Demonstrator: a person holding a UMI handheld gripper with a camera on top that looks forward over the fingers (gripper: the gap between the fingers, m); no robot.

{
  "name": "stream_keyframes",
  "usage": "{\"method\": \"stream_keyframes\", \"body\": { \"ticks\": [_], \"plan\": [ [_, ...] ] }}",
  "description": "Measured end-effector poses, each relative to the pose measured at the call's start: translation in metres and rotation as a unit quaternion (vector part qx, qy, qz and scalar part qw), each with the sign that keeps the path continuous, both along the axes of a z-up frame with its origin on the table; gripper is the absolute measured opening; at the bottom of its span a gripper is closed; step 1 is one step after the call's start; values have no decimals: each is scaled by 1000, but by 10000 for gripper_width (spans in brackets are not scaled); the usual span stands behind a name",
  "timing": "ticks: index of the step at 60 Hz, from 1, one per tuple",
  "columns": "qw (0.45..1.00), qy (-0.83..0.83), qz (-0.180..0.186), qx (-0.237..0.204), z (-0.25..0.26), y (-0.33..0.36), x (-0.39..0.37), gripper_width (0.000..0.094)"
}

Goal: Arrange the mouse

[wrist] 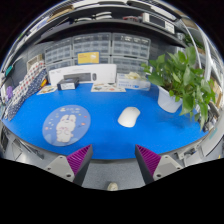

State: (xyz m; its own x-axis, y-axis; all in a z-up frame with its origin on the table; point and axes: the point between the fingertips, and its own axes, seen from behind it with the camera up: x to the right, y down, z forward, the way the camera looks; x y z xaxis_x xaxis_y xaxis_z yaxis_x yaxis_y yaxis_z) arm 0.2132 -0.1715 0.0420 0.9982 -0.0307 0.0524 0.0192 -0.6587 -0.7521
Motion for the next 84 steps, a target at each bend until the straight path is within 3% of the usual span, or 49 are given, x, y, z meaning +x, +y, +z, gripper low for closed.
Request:
{"method": "stream_keyframes", "body": {
  "ticks": [15,34,45,57,84],
  "plan": [
    [1000,17,-2,-26,-33,69,53,858],
    [997,32,50,-46,-46,149,55,862],
    [994,38,80,-56,-51,183,49,806],
    [993,27,88,-68,-53,209,48,649],
    [996,36,46,-61,-52,207,45,392]
  ]
}}
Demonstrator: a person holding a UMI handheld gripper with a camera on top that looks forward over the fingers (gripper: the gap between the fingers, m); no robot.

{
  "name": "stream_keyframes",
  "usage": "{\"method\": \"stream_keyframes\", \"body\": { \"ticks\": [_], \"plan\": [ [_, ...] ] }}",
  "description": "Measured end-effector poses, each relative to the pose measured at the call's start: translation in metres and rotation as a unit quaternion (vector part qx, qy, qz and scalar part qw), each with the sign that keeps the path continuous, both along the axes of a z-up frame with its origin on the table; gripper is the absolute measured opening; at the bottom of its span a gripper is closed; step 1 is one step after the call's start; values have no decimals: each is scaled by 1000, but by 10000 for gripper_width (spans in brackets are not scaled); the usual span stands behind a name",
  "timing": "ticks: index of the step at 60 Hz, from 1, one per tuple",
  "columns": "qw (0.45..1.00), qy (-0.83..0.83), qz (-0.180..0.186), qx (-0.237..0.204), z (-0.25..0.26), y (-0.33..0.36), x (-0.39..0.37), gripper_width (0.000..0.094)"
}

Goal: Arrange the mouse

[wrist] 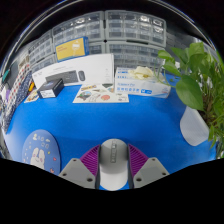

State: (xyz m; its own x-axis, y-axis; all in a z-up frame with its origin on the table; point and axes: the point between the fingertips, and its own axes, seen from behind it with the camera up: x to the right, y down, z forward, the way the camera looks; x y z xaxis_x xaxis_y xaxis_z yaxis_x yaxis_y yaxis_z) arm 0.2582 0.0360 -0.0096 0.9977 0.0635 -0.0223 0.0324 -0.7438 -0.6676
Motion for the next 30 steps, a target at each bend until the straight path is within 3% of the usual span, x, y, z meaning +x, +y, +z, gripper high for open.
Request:
{"method": "stream_keyframes", "body": {
  "ticks": [9,21,30],
  "plan": [
    [999,19,-32,-12,11,2,0,393],
    [995,1,-69,76,122,25,-16,396],
    [989,-6,-66,129,192,27,-81,395]
  ]
}}
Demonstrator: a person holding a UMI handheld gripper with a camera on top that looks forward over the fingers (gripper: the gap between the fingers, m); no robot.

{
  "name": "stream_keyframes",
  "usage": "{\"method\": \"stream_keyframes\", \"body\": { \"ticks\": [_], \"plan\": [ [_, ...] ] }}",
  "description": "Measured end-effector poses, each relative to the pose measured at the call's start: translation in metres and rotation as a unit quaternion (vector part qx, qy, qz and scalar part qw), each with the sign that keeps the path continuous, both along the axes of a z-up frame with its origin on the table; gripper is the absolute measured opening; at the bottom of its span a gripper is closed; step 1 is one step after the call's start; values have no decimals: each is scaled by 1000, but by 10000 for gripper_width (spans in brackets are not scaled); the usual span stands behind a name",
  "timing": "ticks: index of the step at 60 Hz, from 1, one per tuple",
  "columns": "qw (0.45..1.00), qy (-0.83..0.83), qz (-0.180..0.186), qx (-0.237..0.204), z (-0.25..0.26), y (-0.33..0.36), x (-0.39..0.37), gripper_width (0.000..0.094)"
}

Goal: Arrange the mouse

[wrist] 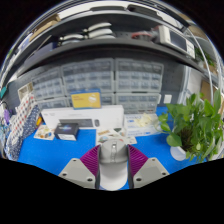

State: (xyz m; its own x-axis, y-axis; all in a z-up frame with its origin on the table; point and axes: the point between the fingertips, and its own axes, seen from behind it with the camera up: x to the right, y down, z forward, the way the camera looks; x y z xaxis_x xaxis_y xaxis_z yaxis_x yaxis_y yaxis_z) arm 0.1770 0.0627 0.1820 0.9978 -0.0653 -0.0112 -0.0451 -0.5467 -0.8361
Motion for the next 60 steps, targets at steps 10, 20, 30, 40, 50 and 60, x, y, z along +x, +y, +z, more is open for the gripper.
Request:
{"method": "stream_keyframes", "body": {
  "ticks": [10,20,30,40,50,60],
  "plan": [
    [999,-1,31,8,9,-17,-94,394],
    [998,-3,43,-42,-61,-41,-140,390],
    [994,-5,33,-107,-142,-63,-145,391],
    [988,-7,39,-148,-193,-80,-147,397],
    [990,0,43,-132,-192,-76,-146,410],
    [989,0,47,-140,-192,-78,-147,500]
  ]
}}
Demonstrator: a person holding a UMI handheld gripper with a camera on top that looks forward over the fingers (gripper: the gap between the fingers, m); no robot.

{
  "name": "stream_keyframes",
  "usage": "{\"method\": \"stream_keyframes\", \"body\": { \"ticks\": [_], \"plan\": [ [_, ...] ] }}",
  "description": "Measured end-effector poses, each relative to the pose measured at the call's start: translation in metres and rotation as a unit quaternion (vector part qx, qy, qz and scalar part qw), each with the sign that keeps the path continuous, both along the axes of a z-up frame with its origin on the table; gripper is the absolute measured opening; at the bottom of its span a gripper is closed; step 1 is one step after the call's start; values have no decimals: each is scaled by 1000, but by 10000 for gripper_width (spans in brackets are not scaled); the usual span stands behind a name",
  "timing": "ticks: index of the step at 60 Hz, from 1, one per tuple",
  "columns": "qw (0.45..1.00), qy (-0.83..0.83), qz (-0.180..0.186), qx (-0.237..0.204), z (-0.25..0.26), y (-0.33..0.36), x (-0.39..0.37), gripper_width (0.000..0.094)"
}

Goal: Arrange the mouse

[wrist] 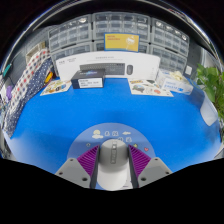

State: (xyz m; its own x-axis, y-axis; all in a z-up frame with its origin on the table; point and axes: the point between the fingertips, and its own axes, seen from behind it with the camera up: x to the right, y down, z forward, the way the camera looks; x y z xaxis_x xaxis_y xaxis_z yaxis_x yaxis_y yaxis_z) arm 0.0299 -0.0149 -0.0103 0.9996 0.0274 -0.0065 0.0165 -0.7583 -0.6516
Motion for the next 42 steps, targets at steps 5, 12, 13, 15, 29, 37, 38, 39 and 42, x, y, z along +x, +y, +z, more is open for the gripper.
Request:
{"method": "stream_keyframes", "body": {
  "ticks": [5,12,13,15,29,37,38,39,42],
  "plan": [
    [1000,10,-5,-12,8,-2,-2,593],
    [1000,12,-10,16,50,4,-1,825],
    [1000,14,-10,20,57,4,-2,848],
    [999,17,-10,28,73,5,-4,862],
    [996,51,3,79,182,-1,-24,857],
    [993,48,14,104,222,-8,-29,858],
    [993,47,16,106,226,-9,-29,858],
    [993,45,18,109,229,-10,-29,857],
    [992,38,25,116,238,-12,-29,856]
  ]
}}
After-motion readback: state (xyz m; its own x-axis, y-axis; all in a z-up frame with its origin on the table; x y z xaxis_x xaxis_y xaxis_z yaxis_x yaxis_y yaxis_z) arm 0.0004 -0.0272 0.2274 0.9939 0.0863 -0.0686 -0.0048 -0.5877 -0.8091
